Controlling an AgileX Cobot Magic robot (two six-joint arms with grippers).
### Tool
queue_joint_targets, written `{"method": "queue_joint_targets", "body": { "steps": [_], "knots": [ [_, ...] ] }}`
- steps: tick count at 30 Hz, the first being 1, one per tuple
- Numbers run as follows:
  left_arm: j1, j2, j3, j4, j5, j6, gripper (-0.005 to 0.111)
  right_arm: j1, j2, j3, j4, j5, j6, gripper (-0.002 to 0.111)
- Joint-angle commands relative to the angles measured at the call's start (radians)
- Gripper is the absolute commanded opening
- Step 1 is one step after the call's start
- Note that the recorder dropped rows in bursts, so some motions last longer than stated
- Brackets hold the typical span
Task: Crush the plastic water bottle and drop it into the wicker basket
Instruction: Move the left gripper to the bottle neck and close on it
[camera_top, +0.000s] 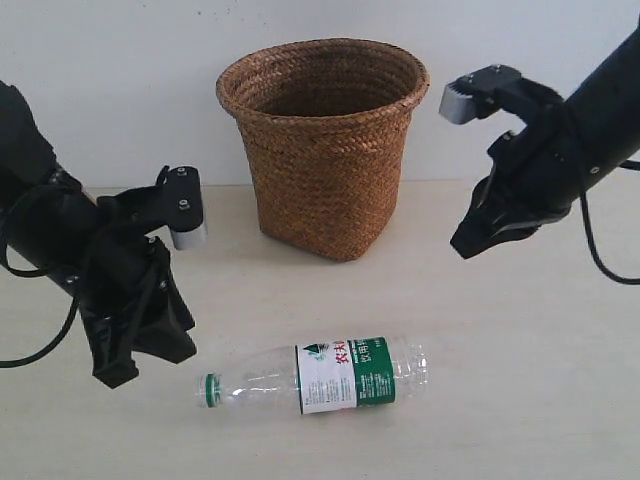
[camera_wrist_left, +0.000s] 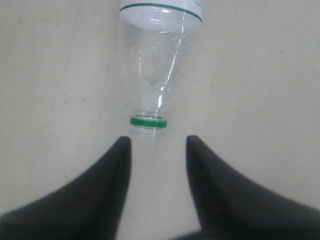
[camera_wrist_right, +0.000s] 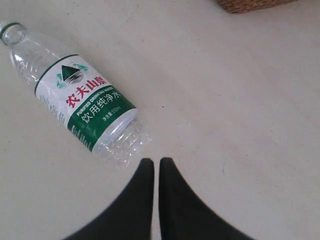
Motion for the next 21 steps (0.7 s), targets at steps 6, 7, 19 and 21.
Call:
{"method": "queue_joint_targets", "body": {
  "steps": [6,7,19,21],
  "knots": [
    [-0.008,0.086,-0.013,-0.08,0.011,0.257,0.074,0.09,0.084,-0.006,0.029,-0.053,-0.044,0.0],
    [-0.008,0.095,-0.013,-0.088,-0.009,0.264,0.074,0.099,0.086,-0.006,0.032,-0.053,-0.044,0.0],
    [-0.008,0.181,-0.014,-0.103,-0.106,0.272,0.074,0.131,0.101,-0.006,0.044,-0.045,-0.036,0.0],
    [-0.008,0.197,-0.017,-0.103,-0.123,0.277,0.074,0.131,0.106,-0.006,0.048,-0.045,-0.032,0.0]
  ]
}}
